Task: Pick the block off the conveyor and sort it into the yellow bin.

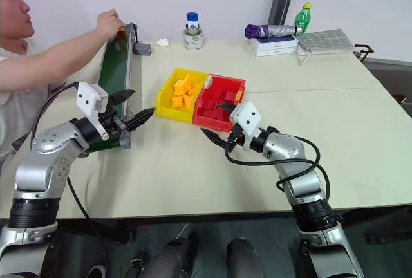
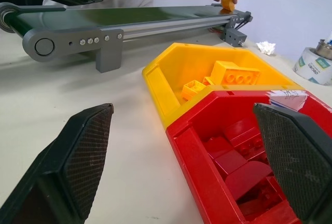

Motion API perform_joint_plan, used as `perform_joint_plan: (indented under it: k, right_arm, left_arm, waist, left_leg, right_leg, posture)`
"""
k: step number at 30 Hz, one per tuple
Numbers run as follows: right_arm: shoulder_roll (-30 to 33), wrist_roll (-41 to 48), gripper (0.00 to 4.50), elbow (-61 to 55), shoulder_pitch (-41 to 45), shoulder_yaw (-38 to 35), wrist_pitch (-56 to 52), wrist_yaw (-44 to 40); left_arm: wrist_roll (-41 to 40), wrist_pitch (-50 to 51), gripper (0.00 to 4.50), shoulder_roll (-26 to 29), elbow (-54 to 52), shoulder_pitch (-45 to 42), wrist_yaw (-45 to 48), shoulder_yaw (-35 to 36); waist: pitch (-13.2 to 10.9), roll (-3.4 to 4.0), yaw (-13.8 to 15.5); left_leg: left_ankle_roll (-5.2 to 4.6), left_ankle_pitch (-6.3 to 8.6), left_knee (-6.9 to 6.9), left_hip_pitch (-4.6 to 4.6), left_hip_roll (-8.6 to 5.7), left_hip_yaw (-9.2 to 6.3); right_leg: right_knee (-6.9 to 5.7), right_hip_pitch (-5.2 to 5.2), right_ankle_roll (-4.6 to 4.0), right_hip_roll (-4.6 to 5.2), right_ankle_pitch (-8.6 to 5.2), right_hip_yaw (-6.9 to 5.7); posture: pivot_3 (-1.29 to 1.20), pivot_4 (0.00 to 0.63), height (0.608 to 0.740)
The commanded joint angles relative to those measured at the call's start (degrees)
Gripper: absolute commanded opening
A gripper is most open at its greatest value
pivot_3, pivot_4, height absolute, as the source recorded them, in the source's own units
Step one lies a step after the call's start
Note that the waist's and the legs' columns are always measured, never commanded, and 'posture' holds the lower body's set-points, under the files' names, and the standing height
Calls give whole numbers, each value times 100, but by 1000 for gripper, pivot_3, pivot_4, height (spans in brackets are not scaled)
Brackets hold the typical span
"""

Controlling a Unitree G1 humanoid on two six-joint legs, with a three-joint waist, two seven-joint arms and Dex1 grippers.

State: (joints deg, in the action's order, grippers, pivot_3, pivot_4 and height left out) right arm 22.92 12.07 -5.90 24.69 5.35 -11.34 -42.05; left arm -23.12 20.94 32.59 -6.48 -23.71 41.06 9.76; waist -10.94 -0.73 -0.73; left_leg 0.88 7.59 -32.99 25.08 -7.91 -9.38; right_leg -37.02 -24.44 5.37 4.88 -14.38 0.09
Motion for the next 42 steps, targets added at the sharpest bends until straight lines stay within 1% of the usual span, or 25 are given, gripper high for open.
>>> perform_joint_plan:
  k: [1, 5, 10, 17, 27, 29, 33, 35, 37, 39, 42]
  right_arm:
    - [-13, 33, 4500, -154, 52, -18, 99, 0]
    - [-11, 32, 4500, -143, 62, -12, 100, -10]
    - [-19, 37, 4500, -142, 69, -2, 99, -19]
    - [-19, 40, 4500, -142, 62, 6, 106, -33]
    - [-39, 39, 4500, -131, 77, 9, 102, -44]
    - [-38, 42, 4500, -142, 63, 7, 97, -45]
    - [-32, 44, 4500, -155, 41, -1, 100, -46]
    - [-35, 44, 4500, -157, 31, -6, 107, -39]
    - [-47, 45, 4500, -159, 15, -2, 116, -31]
    - [-59, 44, 4500, -156, 5, 6, 126, -30]
    - [-69, 41, 4500, -130, 27, 10, 134, -42]
  left_arm:
    - [-124, -37, 4455, 3, -113, -115, 23, 74]
    - [-319, -15, 4455, 16, -228, -70, 100, 172]
    - [-365, -61, 4455, 76, -338, 81, 152, 170]
    - [-628, 250, 4455, 115, -494, 264, 38, 375]
    - [-682, 108, 4455, 115, -529, 363, 66, 482]
    - [-584, 35, 4455, 142, -542, 385, 9, 472]
    - [-414, -113, 4455, 6, -644, 510, -410, 556]
    - [-97, -404, 4455, -172, -760, 668, -879, 597]
    - [208, -476, 4455, -582, -1027, 978, -1698, 741]
    - [391, -465, 4455, -925, -1337, 1289, -2210, 762]
    - [546, -439, 4455, -1301, -1746, 1674, -2645, 662]
  waist:
    - [0, 0, 0]
    - [0, 0, 0]
    - [0, 0, -5]
    - [0, 0, -5]
    - [-1, 1, 0]
    - [-1, 1, 0]
    - [-1, 1, -10]
    - [-1, 1, -5]
    - [-1, 1, -6]
    - [0, 1, 0]
    - [-1, 0, 11]
  left_leg:
    - [0, 0, 0, 0, 0, 0]
    - [0, 0, 0, 0, 0, 0]
    - [0, 0, 0, 0, 0, 0]
    - [0, 0, 1, 3, 0, -1]
    - [0, 0, 1, 4, 0, -1]
    - [0, 0, 1, 4, 0, 0]
    - [0, 0, 1, 4, 0, 0]
    - [0, 0, 2, 5, 0, 0]
    - [0, 0, 2, 7, 0, 0]
    - [-1, 1, 2, 8, 0, 2]
    - [-1, 0, 1, 12, -1, 1]
  right_leg:
    - [0, 0, 0, 0, 0, 0]
    - [0, 0, 0, 0, 0, 0]
    - [0, 0, 0, 0, 0, 0]
    - [1, -1, 0, 0, 0, 0]
    - [1, -3, -1, 1, 0, 0]
    - [1, -3, -1, 1, -1, 0]
    - [2, -3, -1, 1, -1, 1]
    - [2, -4, -1, 1, -1, 1]
    - [6, -5, -1, 2, 0, 1]
    - [7, -4, 0, 4, 0, 2]
    - [9, -5, 1, 4, 0, -1]
  posture:
    - [0, 150, 740]
    - [0, 150, 740]
    - [0, 150, 740]
    - [0, 150, 740]
    - [0, 150, 740]
    - [0, 150, 740]
    - [0, 150, 740]
    - [0, 150, 740]
    - [0, 150, 740]
    - [0, 150, 740]
    - [0, 150, 740]
